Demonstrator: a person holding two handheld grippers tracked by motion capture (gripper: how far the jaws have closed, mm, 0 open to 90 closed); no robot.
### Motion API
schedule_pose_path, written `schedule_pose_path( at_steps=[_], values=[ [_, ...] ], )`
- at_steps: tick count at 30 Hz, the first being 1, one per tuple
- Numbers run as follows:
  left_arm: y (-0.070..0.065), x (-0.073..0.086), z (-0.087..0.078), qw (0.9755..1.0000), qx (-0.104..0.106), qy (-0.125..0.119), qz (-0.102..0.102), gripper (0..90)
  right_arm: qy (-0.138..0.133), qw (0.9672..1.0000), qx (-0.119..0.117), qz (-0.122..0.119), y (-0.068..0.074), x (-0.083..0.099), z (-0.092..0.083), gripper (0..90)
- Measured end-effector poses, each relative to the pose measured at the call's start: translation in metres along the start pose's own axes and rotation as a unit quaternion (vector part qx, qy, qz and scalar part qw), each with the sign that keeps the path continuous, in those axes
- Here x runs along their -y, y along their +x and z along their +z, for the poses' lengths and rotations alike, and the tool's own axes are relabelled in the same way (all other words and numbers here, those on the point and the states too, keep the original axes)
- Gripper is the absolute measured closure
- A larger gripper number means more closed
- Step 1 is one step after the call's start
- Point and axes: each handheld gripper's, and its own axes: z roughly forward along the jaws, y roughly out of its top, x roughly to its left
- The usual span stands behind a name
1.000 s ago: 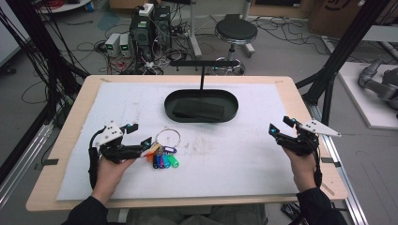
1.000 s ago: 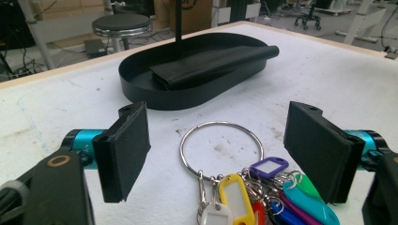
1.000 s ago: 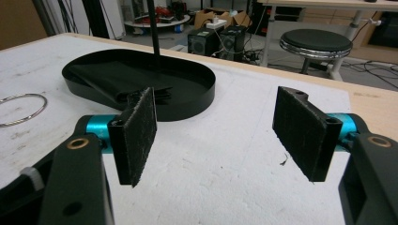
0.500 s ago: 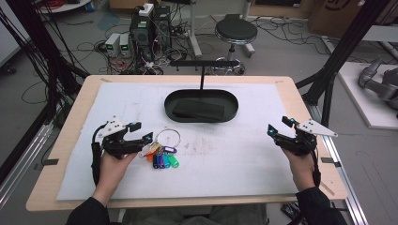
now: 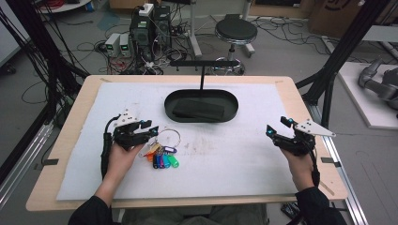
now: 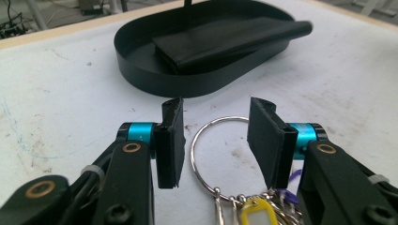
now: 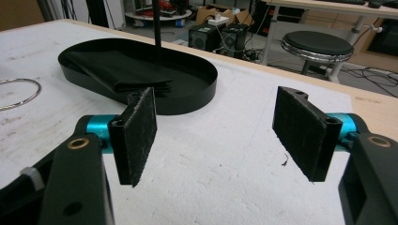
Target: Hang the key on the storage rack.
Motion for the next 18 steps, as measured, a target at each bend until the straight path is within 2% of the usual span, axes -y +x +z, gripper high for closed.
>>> schedule_pose_path(
  at_steps=[5,12,18],
  values=[
    [0.001,-0.001,0.014,0.9995,-0.003,0.030,0.001,63.5,0.003,1.0000,-0.002,-0.001,0.002,0.000,0.002,31.3],
    [0.004,0.005,0.030,0.9971,-0.013,0.075,-0.001,66.6,0.008,0.9999,-0.008,-0.011,0.002,0.001,0.002,34.3],
    [0.007,0.008,0.035,0.9954,-0.020,0.094,-0.001,70.1,0.011,0.9998,-0.006,-0.015,0.001,0.002,0.001,34.1]
  ],
)
